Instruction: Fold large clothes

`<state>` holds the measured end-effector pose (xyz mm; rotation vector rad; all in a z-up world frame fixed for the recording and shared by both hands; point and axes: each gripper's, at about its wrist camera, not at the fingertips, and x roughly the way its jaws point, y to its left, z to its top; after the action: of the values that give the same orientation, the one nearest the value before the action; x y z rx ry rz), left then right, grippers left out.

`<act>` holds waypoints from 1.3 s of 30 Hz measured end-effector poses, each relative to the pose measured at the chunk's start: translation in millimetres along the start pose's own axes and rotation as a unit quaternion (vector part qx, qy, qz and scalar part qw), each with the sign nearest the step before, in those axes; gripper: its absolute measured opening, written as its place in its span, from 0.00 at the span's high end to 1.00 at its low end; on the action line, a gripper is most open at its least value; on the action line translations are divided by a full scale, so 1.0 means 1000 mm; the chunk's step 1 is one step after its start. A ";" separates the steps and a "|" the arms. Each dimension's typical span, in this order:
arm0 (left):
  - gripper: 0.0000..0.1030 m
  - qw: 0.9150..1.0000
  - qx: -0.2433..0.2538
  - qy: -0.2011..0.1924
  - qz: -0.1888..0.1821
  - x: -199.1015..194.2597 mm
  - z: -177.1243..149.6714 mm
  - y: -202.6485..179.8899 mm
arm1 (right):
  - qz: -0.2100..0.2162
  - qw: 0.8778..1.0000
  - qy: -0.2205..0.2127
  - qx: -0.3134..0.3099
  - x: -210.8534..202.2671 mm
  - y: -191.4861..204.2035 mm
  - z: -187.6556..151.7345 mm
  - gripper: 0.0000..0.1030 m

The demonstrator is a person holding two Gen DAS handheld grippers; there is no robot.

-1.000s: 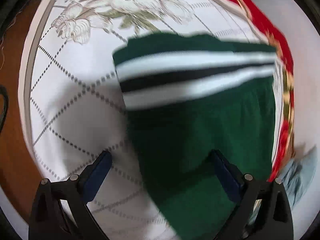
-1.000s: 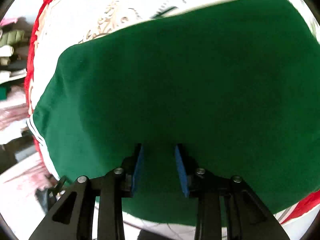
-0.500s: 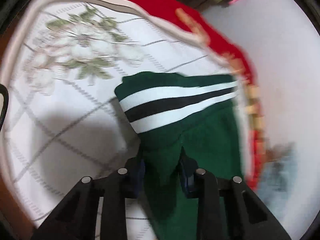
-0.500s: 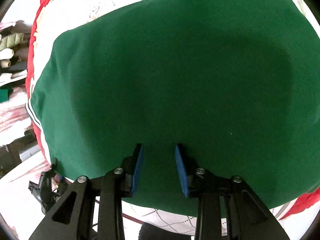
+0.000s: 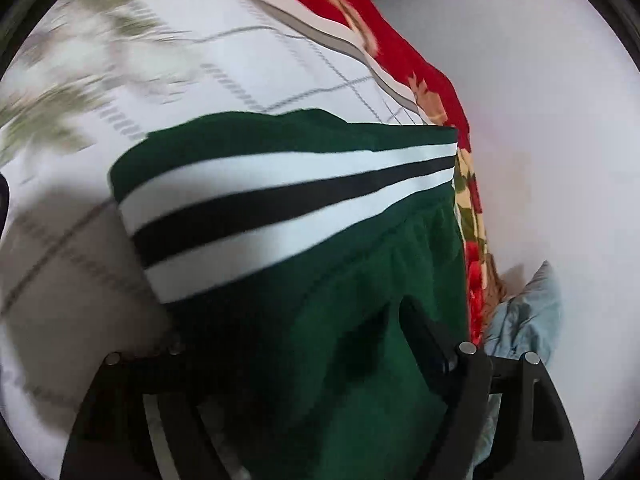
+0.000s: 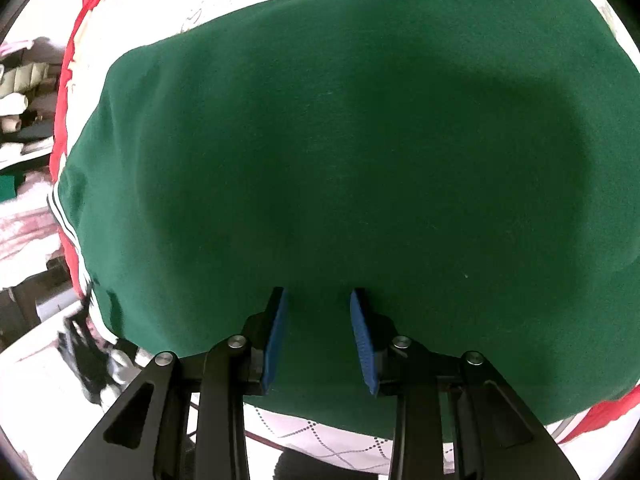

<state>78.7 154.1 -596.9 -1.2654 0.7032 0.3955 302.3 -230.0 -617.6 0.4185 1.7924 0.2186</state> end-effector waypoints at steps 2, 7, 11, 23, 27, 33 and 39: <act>0.57 1.000 0.016 -0.008 0.011 0.004 0.003 -0.012 | 0.003 1.000 0.000 -0.006 0.004 0.008 0.000 0.65; 0.91 0.996 0.069 -0.028 0.041 -0.010 0.008 -0.054 | 0.015 1.000 0.001 -0.020 0.008 0.034 0.005 0.65; 0.91 0.992 0.098 -0.060 0.051 -0.070 0.015 -0.058 | 0.031 0.998 -0.023 -0.049 -0.003 0.068 0.004 0.65; 0.58 0.998 -0.003 -0.015 0.057 -0.064 0.012 0.045 | -0.053 0.992 0.030 -0.113 0.060 0.148 0.018 0.63; 0.54 0.998 0.016 -0.033 0.052 -0.041 0.010 0.027 | 0.022 0.992 0.039 -0.116 0.032 0.125 0.008 0.63; 0.93 0.992 0.047 -0.064 0.102 -0.047 0.023 -0.009 | -0.023 0.996 -0.060 -0.064 -0.047 0.041 -0.036 0.63; 0.93 0.973 0.126 -0.145 0.126 -0.106 0.055 -0.065 | -0.040 0.996 -0.073 0.037 -0.069 -0.033 -0.070 0.63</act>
<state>56.3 199.6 -470.4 -0.8587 0.6407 0.6633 244.1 -282.2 -548.9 0.4040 1.6738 0.0626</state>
